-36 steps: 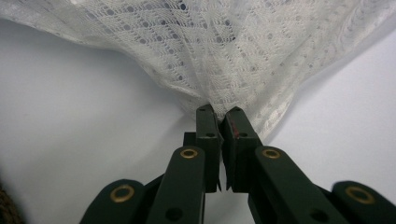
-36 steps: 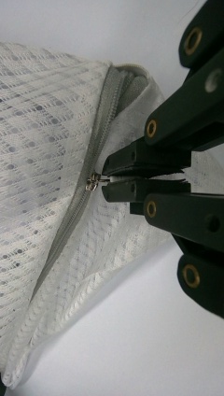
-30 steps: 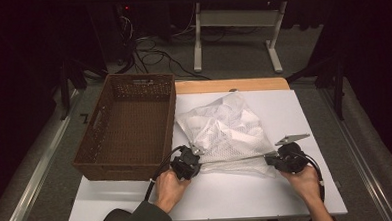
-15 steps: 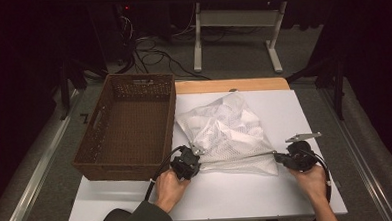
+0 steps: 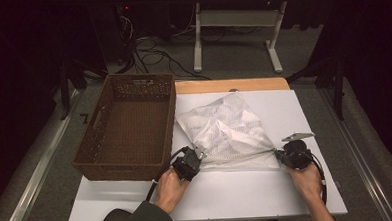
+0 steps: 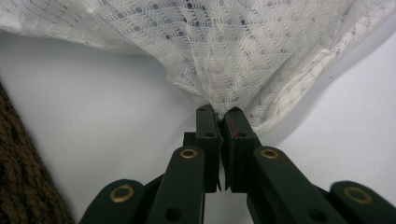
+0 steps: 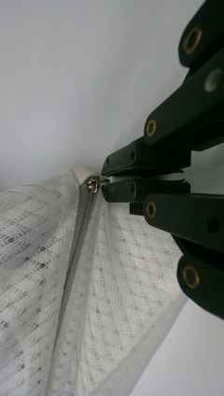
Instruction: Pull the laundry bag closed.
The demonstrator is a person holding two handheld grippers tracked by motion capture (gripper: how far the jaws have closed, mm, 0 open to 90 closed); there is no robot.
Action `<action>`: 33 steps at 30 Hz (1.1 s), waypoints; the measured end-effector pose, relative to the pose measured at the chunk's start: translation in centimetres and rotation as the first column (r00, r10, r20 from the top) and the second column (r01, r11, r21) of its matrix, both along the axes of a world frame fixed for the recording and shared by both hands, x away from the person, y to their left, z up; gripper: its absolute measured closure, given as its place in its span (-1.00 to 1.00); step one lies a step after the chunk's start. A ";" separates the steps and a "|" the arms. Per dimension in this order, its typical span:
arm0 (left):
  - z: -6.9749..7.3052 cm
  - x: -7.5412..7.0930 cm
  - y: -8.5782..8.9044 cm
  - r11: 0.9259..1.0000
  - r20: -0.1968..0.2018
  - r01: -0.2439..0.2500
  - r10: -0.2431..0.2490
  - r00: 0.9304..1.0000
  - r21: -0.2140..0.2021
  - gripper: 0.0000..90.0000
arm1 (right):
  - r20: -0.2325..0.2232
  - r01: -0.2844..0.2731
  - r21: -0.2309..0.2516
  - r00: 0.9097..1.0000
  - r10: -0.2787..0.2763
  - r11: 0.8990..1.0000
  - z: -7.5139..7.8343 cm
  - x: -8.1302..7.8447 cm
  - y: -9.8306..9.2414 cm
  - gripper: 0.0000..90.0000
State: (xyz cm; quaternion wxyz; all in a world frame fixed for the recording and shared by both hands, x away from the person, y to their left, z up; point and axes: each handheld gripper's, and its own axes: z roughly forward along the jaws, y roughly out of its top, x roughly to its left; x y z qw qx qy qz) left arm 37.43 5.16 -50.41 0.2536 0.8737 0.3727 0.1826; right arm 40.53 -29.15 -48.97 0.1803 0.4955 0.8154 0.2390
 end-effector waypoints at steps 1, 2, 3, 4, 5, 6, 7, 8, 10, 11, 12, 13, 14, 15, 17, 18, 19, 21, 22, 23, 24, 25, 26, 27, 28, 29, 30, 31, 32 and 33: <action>0.0 0.0 0.0 1.000 -0.002 0.000 0.000 1.000 0.001 0.91 | -0.001 0.001 0.006 1.000 -0.001 1.000 0.0 0.0 -0.1 0.92; 0.0 0.1 0.0 1.000 -0.005 -0.002 0.002 1.000 -0.002 0.89 | 0.002 0.004 0.013 1.000 -0.004 1.000 -0.1 0.0 -0.1 0.90; 0.1 0.1 0.1 1.000 -0.015 -0.009 0.009 1.000 -0.013 0.88 | 0.004 0.005 0.016 1.000 -0.005 1.000 -0.1 0.0 -0.1 0.88; 0.2 0.3 0.2 0.999 -0.037 -0.018 0.016 0.999 -0.034 0.84 | 0.010 -0.001 0.014 1.000 0.001 1.000 -0.2 -0.1 -0.1 0.84; 0.4 0.4 0.3 0.998 -0.050 -0.024 0.021 0.999 -0.056 0.77 | 0.012 0.001 0.012 1.000 -0.001 1.000 -0.2 -0.1 0.0 0.75; 0.6 0.4 0.3 0.997 -0.052 -0.024 0.020 0.998 -0.075 0.69 | 0.006 0.001 0.011 1.000 -0.001 1.000 -0.1 -0.1 0.1 0.64; 0.8 0.3 0.2 0.996 -0.057 -0.023 0.018 0.998 -0.084 0.60 | 0.008 0.009 0.012 1.000 -0.010 1.000 -0.1 -0.1 0.1 0.57; 1.0 0.2 0.1 0.996 -0.061 -0.019 0.014 0.998 -0.089 0.53 | 0.009 0.016 0.009 1.000 -0.016 1.000 -0.1 -0.1 0.1 0.52; 1.4 0.0 -0.2 0.994 -0.053 -0.011 0.006 0.999 -0.105 0.40 | 0.000 0.026 0.023 1.000 -0.026 0.999 0.1 -0.1 0.1 0.42; 1.6 -0.1 -0.3 0.993 -0.053 -0.008 0.002 0.999 -0.115 0.34 | -0.010 0.028 0.038 1.000 -0.028 0.999 0.2 -0.1 0.0 0.35; 1.6 -0.1 -0.3 0.993 -0.053 -0.008 0.002 0.999 -0.115 0.31 | -0.020 0.029 0.055 0.999 -0.028 0.998 0.3 -0.2 -0.2 0.31; 2.1 -0.1 -0.3 0.990 -0.051 -0.007 0.000 0.999 -0.143 0.29 | -0.021 0.033 0.065 0.999 -0.032 0.997 0.5 -0.3 -0.3 0.27; 2.3 0.0 -0.2 0.987 -0.056 -0.003 -0.006 0.998 -0.162 0.25 | -0.019 0.036 0.082 0.999 -0.035 0.996 0.7 -0.4 -0.5 0.23; 2.6 -0.1 -0.2 0.984 -0.058 -0.007 -0.004 0.998 -0.175 0.22 | -0.008 0.042 0.101 0.999 -0.042 0.994 0.9 -0.5 -0.7 0.20; 3.1 -0.2 -0.2 0.982 -0.049 0.007 -0.017 0.999 -0.190 0.15 | 0.015 0.048 0.137 0.999 -0.051 0.989 1.7 -1.0 -0.9 0.14; 3.3 -0.4 -0.2 0.979 -0.044 0.020 -0.029 0.999 -0.201 0.13 | 0.022 0.042 0.138 0.999 -0.045 0.990 2.0 -1.1 -0.8 0.13; 3.6 -0.5 -0.3 0.977 -0.039 0.034 -0.043 0.998 -0.208 0.11 | 0.038 0.029 0.138 0.999 -0.034 0.990 2.2 -1.3 -0.7 0.12; 4.2 -0.8 -0.3 0.972 -0.037 0.053 -0.063 0.997 -0.230 0.08 | 0.063 -0.003 0.137 0.998 -0.006 0.991 2.8 -1.8 -0.1 0.11; 4.5 -0.9 -0.3 0.968 -0.033 0.064 -0.074 0.997 -0.242 0.07 | 0.075 -0.021 0.139 0.997 0.011 0.990 3.0 -2.1 0.2 0.11; 4.8 -1.1 -0.3 0.965 -0.036 0.070 -0.082 0.996 -0.254 0.07 | 0.085 -0.035 0.139 0.996 0.023 0.990 3.2 -2.3 0.6 0.09; 5.1 -1.2 -0.2 0.962 -0.035 0.077 -0.090 0.995 -0.263 0.06 | 0.094 -0.047 0.141 0.995 0.034 0.989 3.4 -2.6 0.9 0.08; 5.4 -1.3 -0.2 0.960 -0.031 0.084 -0.095 0.995 -0.267 0.06 | 0.104 -0.061 0.146 0.993 0.046 0.987 3.5 -2.8 1.2 0.09; 5.6 -1.5 -0.1 0.958 -0.025 0.092 -0.102 0.994 -0.273 0.06 | 0.113 -0.077 0.159 0.992 0.059 0.984 3.7 -3.1 1.5 0.12; 5.8 -1.7 0.0 0.955 -0.022 0.097 -0.107 0.994 -0.281 0.06 | 0.130 -0.091 0.158 0.989 0.071 0.983 3.8 -3.4 1.9 0.14; 6.0 -1.9 0.1 0.954 -0.020 0.101 -0.111 0.994 -0.282 0.06 | 0.142 -0.102 0.155 0.987 0.080 0.983 4.0 -3.7 2.2 0.15; 6.1 -2.2 0.1 0.954 -0.020 0.105 -0.115 0.993 -0.279 0.05 | 0.147 -0.108 0.162 0.986 0.085 0.981 4.0 -3.9 2.5 0.16; 6.1 -2.2 0.1 0.954 -0.020 0.105 -0.115 0.993 -0.279 0.05 | 0.151 -0.124 0.170 0.984 0.098 0.978 4.1 -4.1 2.8 0.16; 6.2 -2.4 0.1 0.955 -0.016 0.115 -0.124 0.992 -0.274 0.05 | 0.151 -0.124 0.170 0.984 0.098 0.978 4.1 -4.1 2.8 0.16; 6.2 -2.6 0.1 0.954 -0.015 0.124 -0.133 0.991 -0.274 0.05 | 0.149 -0.134 0.182 0.983 0.107 0.974 4.1 -4.5 3.2 0.16; 6.2 -2.9 0.0 0.952 -0.011 0.135 -0.144 0.990 -0.276 0.05 | 0.149 -0.166 0.182 0.979 0.139 0.969 4.1 -4.9 3.9 0.17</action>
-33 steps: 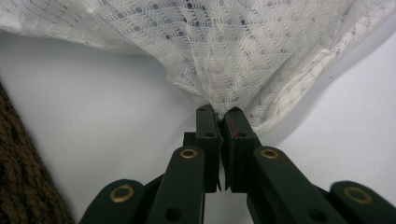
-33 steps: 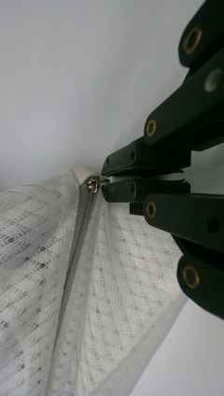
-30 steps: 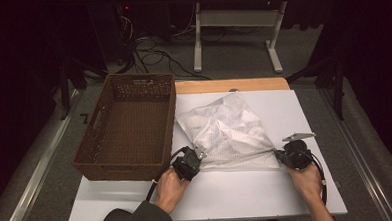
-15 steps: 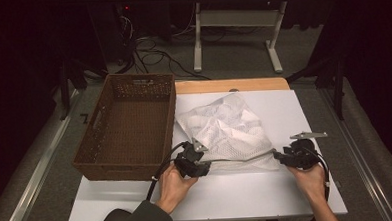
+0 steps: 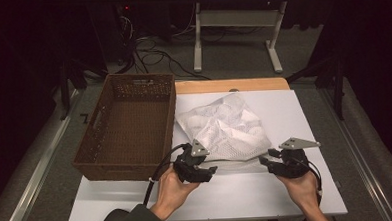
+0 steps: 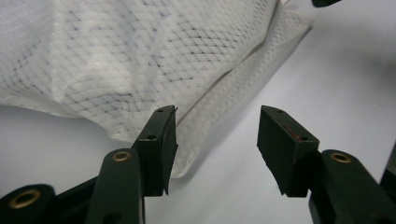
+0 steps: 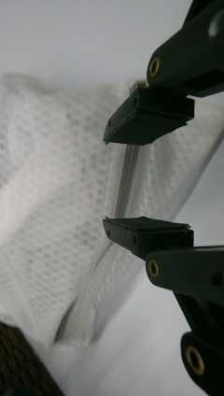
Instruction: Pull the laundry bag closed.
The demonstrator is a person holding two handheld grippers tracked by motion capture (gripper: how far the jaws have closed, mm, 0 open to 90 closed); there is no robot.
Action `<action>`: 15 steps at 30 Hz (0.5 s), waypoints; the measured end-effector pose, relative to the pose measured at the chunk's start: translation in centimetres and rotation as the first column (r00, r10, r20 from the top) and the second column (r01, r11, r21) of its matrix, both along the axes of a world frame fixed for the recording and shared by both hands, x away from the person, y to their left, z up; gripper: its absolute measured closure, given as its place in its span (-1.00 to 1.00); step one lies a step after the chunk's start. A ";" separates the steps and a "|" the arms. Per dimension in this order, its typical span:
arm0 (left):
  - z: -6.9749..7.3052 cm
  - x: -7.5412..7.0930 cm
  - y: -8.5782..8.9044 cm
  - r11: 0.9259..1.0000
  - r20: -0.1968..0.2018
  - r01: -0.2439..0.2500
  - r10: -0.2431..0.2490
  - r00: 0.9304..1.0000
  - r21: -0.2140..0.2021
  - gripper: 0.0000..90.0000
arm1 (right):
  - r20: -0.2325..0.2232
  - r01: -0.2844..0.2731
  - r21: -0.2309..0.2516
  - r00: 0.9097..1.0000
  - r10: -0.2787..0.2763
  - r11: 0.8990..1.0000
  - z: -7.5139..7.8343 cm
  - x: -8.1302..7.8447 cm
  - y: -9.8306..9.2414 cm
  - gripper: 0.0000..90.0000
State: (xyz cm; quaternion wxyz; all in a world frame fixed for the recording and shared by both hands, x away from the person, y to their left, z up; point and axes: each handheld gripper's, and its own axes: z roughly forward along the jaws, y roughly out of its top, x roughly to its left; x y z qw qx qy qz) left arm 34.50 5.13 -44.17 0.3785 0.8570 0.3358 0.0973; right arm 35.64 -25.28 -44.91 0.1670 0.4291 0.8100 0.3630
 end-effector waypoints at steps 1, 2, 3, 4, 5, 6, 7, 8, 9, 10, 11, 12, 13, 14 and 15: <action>0.0 -0.1 -0.1 1.000 0.000 0.005 -0.005 1.000 -0.003 0.05 | -0.003 -0.006 0.002 1.000 0.006 1.000 0.0 -0.2 0.3 0.17; 0.0 -0.2 -0.1 1.000 0.002 0.010 -0.010 1.000 -0.005 0.05 | -0.005 -0.018 0.003 1.000 0.018 1.000 -0.1 -0.3 0.6 0.17; -0.1 -0.4 -0.2 1.000 0.001 0.015 -0.015 1.000 -0.007 0.05 | 0.000 -0.031 0.003 1.000 0.031 1.000 -0.1 -0.5 0.9 0.18; -0.2 -0.5 -0.3 1.000 -0.004 0.018 -0.019 1.000 -0.014 0.05 | -0.001 -0.039 0.008 0.999 0.039 0.999 -0.1 -0.7 1.2 0.18; -0.4 -0.6 -0.3 0.999 -0.011 0.025 -0.026 1.000 -0.022 0.05 | -0.001 -0.050 0.010 0.999 0.050 0.999 -0.1 -0.8 1.4 0.18; -0.5 -0.7 -0.3 0.999 -0.015 0.028 -0.028 0.999 -0.023 0.05 | -0.004 -0.055 0.012 0.998 0.055 0.998 -0.2 -0.9 1.7 0.19; -0.7 -0.8 -0.4 0.999 -0.018 0.032 -0.032 0.999 -0.022 0.05 | -0.004 -0.063 0.010 0.998 0.063 0.998 -0.2 -1.0 1.9 0.20; -0.9 -0.9 -0.5 0.999 -0.022 0.034 -0.035 0.999 -0.017 0.05 | -0.008 -0.070 0.010 0.997 0.070 0.997 -0.3 -1.1 2.1 0.21; -1.1 -0.9 -0.5 0.999 -0.026 0.035 -0.035 0.999 -0.016 0.05 | -0.009 -0.082 0.006 0.997 0.082 0.997 -0.4 -1.2 2.2 0.22; -1.3 -0.9 -0.5 0.999 -0.030 0.036 -0.036 0.999 -0.016 0.05 | -0.013 -0.087 0.003 0.996 0.088 0.996 -0.5 -1.2 2.4 0.22; -1.3 -0.9 -0.5 0.999 -0.030 0.036 -0.036 0.999 -0.016 0.05 | -0.013 -0.087 0.003 0.996 0.088 0.996 -0.5 -1.2 2.4 0.22; -1.6 -0.9 -0.6 0.999 -0.034 0.037 -0.038 0.999 -0.015 0.05 | -0.023 -0.105 -0.006 0.994 0.105 0.994 -1.0 -1.2 2.8 0.23; -1.8 -1.0 -0.6 0.999 -0.030 0.038 -0.038 0.999 -0.012 0.05 | -0.028 -0.108 -0.006 0.994 0.108 0.994 -1.2 -1.2 2.9 0.24; -1.9 -1.0 -0.6 0.999 -0.028 0.038 -0.038 0.999 -0.010 0.05 | -0.031 -0.112 -0.010 0.993 0.112 0.994 -1.5 -1.2 3.1 0.24; -2.1 -1.1 -0.7 0.999 -0.025 0.037 -0.037 0.999 -0.005 0.05 | -0.035 -0.116 -0.017 0.993 0.116 0.993 -1.7 -1.2 3.2 0.24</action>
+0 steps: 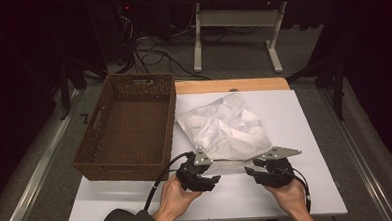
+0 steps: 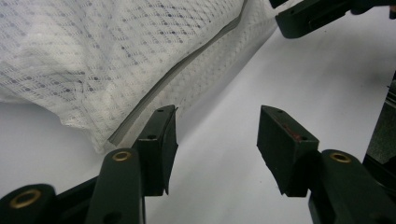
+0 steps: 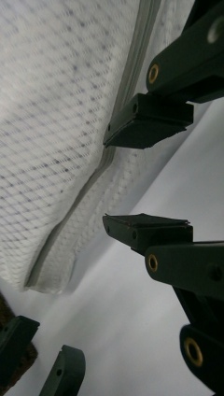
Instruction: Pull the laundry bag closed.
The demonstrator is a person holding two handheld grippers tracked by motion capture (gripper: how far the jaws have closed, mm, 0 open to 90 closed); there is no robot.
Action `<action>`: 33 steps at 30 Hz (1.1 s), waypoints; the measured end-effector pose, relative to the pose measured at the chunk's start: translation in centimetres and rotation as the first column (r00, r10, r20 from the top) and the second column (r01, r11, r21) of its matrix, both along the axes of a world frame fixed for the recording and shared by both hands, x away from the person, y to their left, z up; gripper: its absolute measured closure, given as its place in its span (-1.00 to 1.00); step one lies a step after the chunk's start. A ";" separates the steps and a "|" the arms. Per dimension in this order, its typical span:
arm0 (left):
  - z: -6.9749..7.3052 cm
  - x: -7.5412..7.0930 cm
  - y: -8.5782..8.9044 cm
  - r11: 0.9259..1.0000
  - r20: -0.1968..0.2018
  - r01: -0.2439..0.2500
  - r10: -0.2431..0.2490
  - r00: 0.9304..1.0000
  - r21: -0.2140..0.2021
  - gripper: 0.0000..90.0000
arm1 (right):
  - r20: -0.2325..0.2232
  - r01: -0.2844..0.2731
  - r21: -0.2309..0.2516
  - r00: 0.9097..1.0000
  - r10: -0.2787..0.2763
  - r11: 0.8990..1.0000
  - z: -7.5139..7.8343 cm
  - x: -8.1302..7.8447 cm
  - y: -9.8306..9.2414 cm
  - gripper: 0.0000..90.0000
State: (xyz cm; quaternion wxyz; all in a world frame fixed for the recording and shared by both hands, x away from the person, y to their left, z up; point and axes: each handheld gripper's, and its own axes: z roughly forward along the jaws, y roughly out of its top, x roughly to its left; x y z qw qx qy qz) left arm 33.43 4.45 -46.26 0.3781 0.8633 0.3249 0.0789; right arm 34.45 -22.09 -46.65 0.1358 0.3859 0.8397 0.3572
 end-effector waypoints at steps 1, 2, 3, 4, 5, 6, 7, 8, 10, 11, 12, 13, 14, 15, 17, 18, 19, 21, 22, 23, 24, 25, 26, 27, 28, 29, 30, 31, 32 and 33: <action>0.0 0.0 0.0 1.000 0.000 0.000 0.000 1.000 0.000 0.05 | -0.001 -0.007 -0.006 1.000 0.007 1.000 -0.3 0.1 0.1 0.24; -0.1 0.0 0.0 1.000 0.000 0.003 -0.003 1.000 0.003 0.05 | -0.001 -0.007 -0.006 1.000 0.007 1.000 -0.3 0.1 0.1 0.24; -0.4 0.0 0.0 1.000 -0.002 0.002 -0.002 1.000 0.009 0.05 | -0.009 -0.016 -0.020 1.000 0.015 1.000 -0.8 0.1 0.3 0.24; -0.4 0.0 0.0 1.000 -0.002 0.002 -0.002 1.000 0.009 0.05 | -0.009 -0.016 -0.020 1.000 0.015 1.000 -0.8 0.1 0.3 0.24; -0.7 0.2 0.0 1.000 -0.005 -0.003 0.003 1.000 0.005 0.05 | -0.005 -0.015 -0.023 1.000 0.014 1.000 -1.1 0.1 0.4 0.24; -0.8 0.3 0.0 1.000 -0.007 -0.004 0.004 1.000 0.004 0.05 | -0.003 -0.015 -0.023 1.000 0.015 1.000 -1.2 0.2 0.4 0.24; -0.8 0.3 0.0 1.000 -0.007 -0.004 0.004 1.000 0.004 0.05 | -0.003 -0.015 -0.023 1.000 0.015 1.000 -1.2 0.2 0.4 0.24; -1.1 0.3 0.1 1.000 -0.002 -0.005 0.005 1.000 0.005 0.05 | -0.004 -0.011 -0.024 1.000 0.011 1.000 -1.4 0.2 0.3 0.24; -1.2 0.3 0.1 1.000 0.001 -0.007 0.007 1.000 0.004 0.05 | -0.005 -0.014 -0.025 1.000 0.014 1.000 -1.5 0.3 0.3 0.24; -1.5 0.3 0.1 1.000 0.003 -0.010 0.010 1.000 0.007 0.05 | 0.001 -0.015 -0.026 1.000 0.015 1.000 -1.6 0.4 0.2 0.24; -1.5 0.3 0.1 1.000 0.003 -0.010 0.010 1.000 0.007 0.05 | 0.004 -0.014 -0.029 1.000 0.014 0.999 -1.6 0.4 0.1 0.24; -1.7 0.4 0.1 1.000 0.005 -0.011 0.011 1.000 0.013 0.05 | 0.005 -0.010 -0.031 1.000 0.011 0.999 -1.7 0.4 0.0 0.24; -1.9 0.5 0.1 1.000 0.003 -0.014 0.013 1.000 0.015 0.05 | 0.002 -0.007 -0.020 1.000 0.007 1.000 -1.8 0.5 -0.2 0.24; -1.9 0.5 0.1 1.000 0.003 -0.014 0.013 1.000 0.015 0.05 | 0.002 -0.007 -0.017 1.000 0.007 1.000 -1.9 0.6 -0.4 0.24; -2.2 0.7 0.2 0.999 0.001 -0.020 0.020 1.000 0.025 0.05 | -0.012 0.009 -0.024 1.000 -0.009 1.000 -2.2 0.7 -0.7 0.24; -2.3 0.8 0.2 0.999 0.002 -0.022 0.022 1.000 0.028 0.05 | -0.010 0.006 -0.023 1.000 -0.006 1.000 -2.3 0.8 -0.8 0.24; -2.4 0.8 0.3 0.999 0.002 -0.026 0.026 1.000 0.029 0.05 | -0.015 0.011 -0.022 1.000 -0.012 1.000 -2.5 0.8 -0.8 0.24; -2.5 0.9 0.5 0.999 0.003 -0.035 0.035 0.999 0.027 0.04 | -0.009 0.011 -0.031 1.000 -0.011 0.999 -2.7 0.8 -0.9 0.20; -2.6 1.0 0.6 0.999 0.004 -0.041 0.041 0.999 0.023 0.04 | -0.013 0.008 -0.032 1.000 -0.008 0.999 -2.7 0.8 -0.9 0.18; -2.6 1.0 0.6 0.999 0.004 -0.041 0.041 0.999 0.023 0.04 | -0.013 0.000 -0.035 1.000 0.000 0.999 -2.8 0.8 -0.9 0.14; -2.7 1.0 0.7 0.999 0.014 -0.049 0.049 0.999 0.015 0.04 | -0.013 0.000 -0.035 1.000 0.000 0.999 -2.8 0.8 -0.9 0.14; -2.8 1.1 0.9 0.998 0.023 -0.057 0.056 0.998 0.014 0.05 | -0.014 -0.004 -0.041 1.000 0.004 0.999 -3.0 0.8 -0.9 0.12; -2.8 1.3 1.1 0.997 0.013 -0.071 0.070 0.997 0.011 0.05 | -0.016 -0.011 -0.040 1.000 0.011 0.999 -3.2 0.7 -0.9 0.09; -2.9 1.3 1.2 0.997 0.011 -0.075 0.075 0.997 0.010 0.05 | -0.013 -0.017 -0.043 1.000 0.016 0.999 -3.2 0.7 -0.9 0.07; -2.9 1.4 1.2 0.997 0.011 -0.077 0.076 0.997 0.014 0.05 | -0.013 -0.021 -0.048 1.000 0.021 0.999 -3.3 0.7 -0.9 0.06; -3.0 1.4 1.2 0.997 0.010 -0.079 0.079 0.997 0.018 0.05 | -0.011 -0.020 -0.049 1.000 0.019 0.999 -3.3 0.7 -0.9 0.05; -3.0 1.4 1.2 0.997 0.010 -0.081 0.081 0.997 0.019 0.04 | -0.010 -0.020 -0.048 1.000 0.020 0.999 -3.4 0.7 -1.0 0.05; -3.0 1.4 1.2 0.997 0.009 -0.080 0.080 0.997 0.020 0.04 | -0.008 -0.020 -0.046 1.000 0.020 0.999 -3.4 0.7 -1.0 0.04; -3.1 1.4 1.2 0.997 0.008 -0.080 0.079 0.997 0.021 0.04 | -0.003 -0.023 -0.044 1.000 0.023 0.999 -3.4 0.7 -1.1 0.03; -3.1 1.5 1.1 0.996 0.006 -0.081 0.081 0.997 0.021 0.04 | -0.006 -0.020 -0.046 1.000 0.020 0.999 -3.4 0.7 -1.2 0.03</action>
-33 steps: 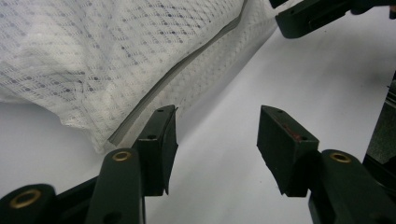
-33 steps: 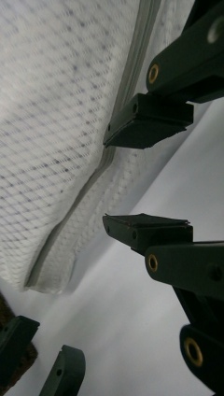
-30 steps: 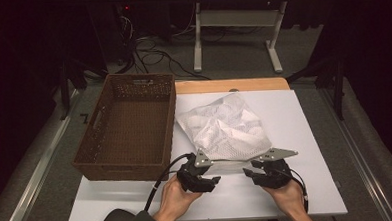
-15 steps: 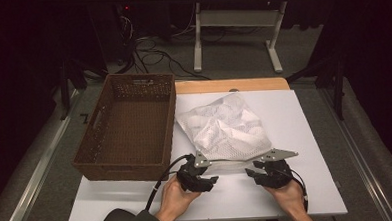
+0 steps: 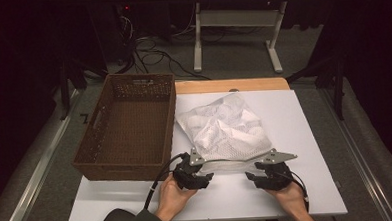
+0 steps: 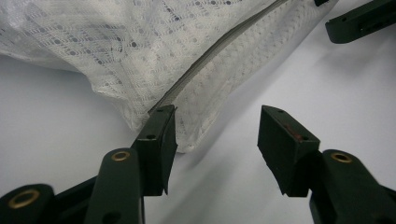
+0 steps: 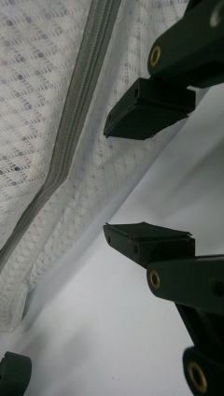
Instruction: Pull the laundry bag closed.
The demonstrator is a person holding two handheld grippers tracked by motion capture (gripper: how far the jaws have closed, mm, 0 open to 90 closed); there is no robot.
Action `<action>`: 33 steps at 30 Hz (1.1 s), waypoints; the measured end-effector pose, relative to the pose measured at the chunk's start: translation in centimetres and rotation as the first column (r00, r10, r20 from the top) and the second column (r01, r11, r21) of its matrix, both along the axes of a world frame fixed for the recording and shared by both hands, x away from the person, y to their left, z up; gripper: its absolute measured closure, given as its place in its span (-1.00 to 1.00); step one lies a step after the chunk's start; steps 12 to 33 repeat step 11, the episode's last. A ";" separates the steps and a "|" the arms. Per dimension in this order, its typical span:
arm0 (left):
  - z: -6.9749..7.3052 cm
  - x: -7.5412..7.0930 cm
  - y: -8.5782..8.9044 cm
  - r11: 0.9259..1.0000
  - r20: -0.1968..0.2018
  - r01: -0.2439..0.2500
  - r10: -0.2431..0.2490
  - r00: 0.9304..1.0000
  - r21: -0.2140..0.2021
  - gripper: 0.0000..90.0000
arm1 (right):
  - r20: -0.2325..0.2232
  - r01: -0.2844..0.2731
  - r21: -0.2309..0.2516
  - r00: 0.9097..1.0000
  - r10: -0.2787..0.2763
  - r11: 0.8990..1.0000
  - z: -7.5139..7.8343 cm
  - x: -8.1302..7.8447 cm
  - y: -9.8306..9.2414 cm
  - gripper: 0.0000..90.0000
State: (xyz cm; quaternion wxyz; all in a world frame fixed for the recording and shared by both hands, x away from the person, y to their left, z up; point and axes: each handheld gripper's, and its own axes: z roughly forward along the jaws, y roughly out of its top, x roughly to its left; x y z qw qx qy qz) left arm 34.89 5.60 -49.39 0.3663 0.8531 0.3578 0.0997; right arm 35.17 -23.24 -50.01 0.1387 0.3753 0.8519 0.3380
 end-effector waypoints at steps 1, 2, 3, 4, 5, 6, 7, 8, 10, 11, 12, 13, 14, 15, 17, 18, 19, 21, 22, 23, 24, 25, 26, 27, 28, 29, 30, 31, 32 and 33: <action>-0.1 0.0 0.0 1.000 -0.001 0.000 0.000 1.000 0.001 0.03 | -0.004 0.006 0.006 1.000 -0.006 1.000 0.0 0.0 0.0 0.01; -0.1 0.1 0.0 1.000 -0.003 -0.001 0.001 1.000 0.003 0.03 | -0.003 0.004 0.005 1.000 -0.004 1.000 -0.1 0.1 -0.1 0.00; -0.1 0.1 0.0 1.000 -0.003 -0.001 0.001 1.000 0.003 0.03 | -0.003 0.004 0.005 1.000 -0.004 1.000 -0.1 0.1 -0.1 0.00; -0.2 0.2 0.0 1.000 -0.005 -0.007 0.007 1.000 0.004 0.03 | -0.008 0.003 0.007 1.000 -0.003 1.000 -0.1 0.0 -0.1 -0.02; -0.2 0.2 0.0 1.000 -0.005 -0.007 0.007 1.000 0.004 0.03 | -0.008 0.003 0.007 1.000 -0.003 1.000 -0.1 0.0 -0.1 -0.02; -0.2 0.2 0.0 1.000 -0.013 -0.009 0.008 1.000 -0.005 0.02 | -0.005 -0.003 0.004 1.000 0.003 1.000 -0.1 0.0 0.0 -0.04; -0.1 0.2 0.0 1.000 -0.013 -0.011 0.011 1.000 -0.008 0.02 | -0.003 -0.008 0.001 1.000 0.008 1.000 -0.1 0.0 0.0 -0.05; -0.1 0.3 0.0 1.000 -0.014 -0.013 0.013 1.000 -0.007 0.02 | -0.001 -0.012 -0.001 1.000 0.012 1.000 -0.1 0.0 0.0 -0.05; -0.2 0.3 0.1 1.000 -0.016 -0.014 0.014 1.000 -0.003 0.02 | 0.007 -0.018 -0.001 1.000 0.018 1.000 -0.2 0.0 0.0 -0.06; -0.2 0.3 0.1 1.000 -0.016 -0.014 0.014 1.000 -0.003 0.01 | 0.007 -0.018 -0.001 1.000 0.018 1.000 -0.2 0.0 0.0 -0.06; -0.2 0.3 0.1 1.000 -0.016 -0.014 0.014 1.000 -0.003 0.01 | 0.007 -0.018 -0.001 1.000 0.018 1.000 -0.2 0.0 0.0 -0.06; -0.2 0.3 0.1 1.000 -0.016 -0.014 0.014 1.000 -0.003 0.01 | 0.007 -0.018 -0.001 1.000 0.018 1.000 -0.2 0.0 0.0 -0.06; -0.2 0.3 0.1 1.000 -0.016 -0.014 0.014 1.000 -0.003 0.01 | 0.007 -0.018 -0.001 1.000 0.018 1.000 -0.2 0.0 0.0 -0.06; -0.2 0.3 0.1 1.000 -0.016 -0.014 0.014 1.000 -0.003 0.01 | 0.007 -0.018 -0.001 1.000 0.018 1.000 -0.2 0.0 0.0 -0.06; -0.2 0.3 0.1 1.000 -0.016 -0.014 0.014 1.000 -0.003 0.01 | 0.007 -0.018 -0.001 1.000 0.018 1.000 -0.2 0.0 0.0 -0.06; -0.2 0.3 0.1 1.000 -0.016 -0.014 0.014 1.000 -0.003 0.01 | 0.007 -0.018 -0.001 1.000 0.018 1.000 -0.2 0.0 0.0 -0.06; -0.2 0.3 0.1 1.000 -0.016 -0.014 0.014 1.000 -0.003 0.01 | 0.007 -0.018 -0.001 1.000 0.018 1.000 -0.2 0.0 0.0 -0.06; -0.2 0.3 0.1 1.000 -0.016 -0.014 0.014 1.000 -0.003 0.01 | 0.007 -0.018 -0.001 1.000 0.018 1.000 -0.2 0.0 0.0 -0.06; -0.2 0.3 0.1 1.000 -0.016 -0.014 0.014 1.000 -0.003 0.01 | 0.007 -0.018 -0.001 1.000 0.018 1.000 -0.2 0.0 0.0 -0.06; -0.2 0.3 0.1 1.000 -0.016 -0.014 0.014 1.000 -0.003 0.01 | 0.007 -0.018 -0.001 1.000 0.018 1.000 -0.2 0.0 0.0 -0.06; -0.2 0.3 0.1 1.000 -0.016 -0.014 0.014 1.000 -0.003 0.01 | 0.007 -0.018 -0.001 1.000 0.018 1.000 -0.2 0.0 0.0 -0.06; -0.2 0.3 0.1 1.000 -0.016 -0.014 0.014 1.000 -0.003 0.01 | 0.007 -0.018 -0.001 1.000 0.018 1.000 -0.2 0.0 0.0 -0.06; -0.2 0.3 0.1 1.000 -0.016 -0.014 0.014 1.000 -0.003 0.01 | 0.007 -0.018 -0.001 1.000 0.018 1.000 -0.2 0.0 0.0 -0.06; -0.2 0.3 0.1 1.000 -0.016 -0.014 0.014 1.000 -0.003 0.01 | 0.007 -0.018 -0.001 1.000 0.018 1.000 -0.2 0.0 0.0 -0.06; -0.2 0.3 0.1 1.000 -0.016 -0.014 0.014 1.000 -0.003 0.01 | 0.007 -0.018 -0.001 1.000 0.018 1.000 -0.2 0.0 0.0 -0.06; -0.2 0.3 0.1 1.000 -0.016 -0.014 0.014 1.000 -0.003 0.01 | 0.007 -0.018 -0.001 1.000 0.018 1.000 -0.2 0.0 0.0 -0.06; -0.2 0.3 0.1 1.000 -0.016 -0.014 0.014 1.000 -0.003 0.01 | 0.007 -0.018 -0.001 1.000 0.018 1.000 -0.2 0.0 0.0 -0.06; -0.2 0.3 0.1 1.000 -0.016 -0.014 0.014 1.000 -0.003 0.01 | 0.007 -0.018 -0.001 1.000 0.018 1.000 -0.2 0.0 0.0 -0.06; -0.2 0.3 0.1 1.000 -0.016 -0.014 0.014 1.000 -0.003 0.01 | 0.007 -0.018 -0.001 1.000 0.018 1.000 -0.2 0.0 0.0 -0.06; -0.2 0.3 0.1 1.000 -0.016 -0.014 0.014 1.000 -0.003 0.01 | 0.007 -0.018 -0.001 1.000 0.018 1.000 -0.2 0.0 0.0 -0.06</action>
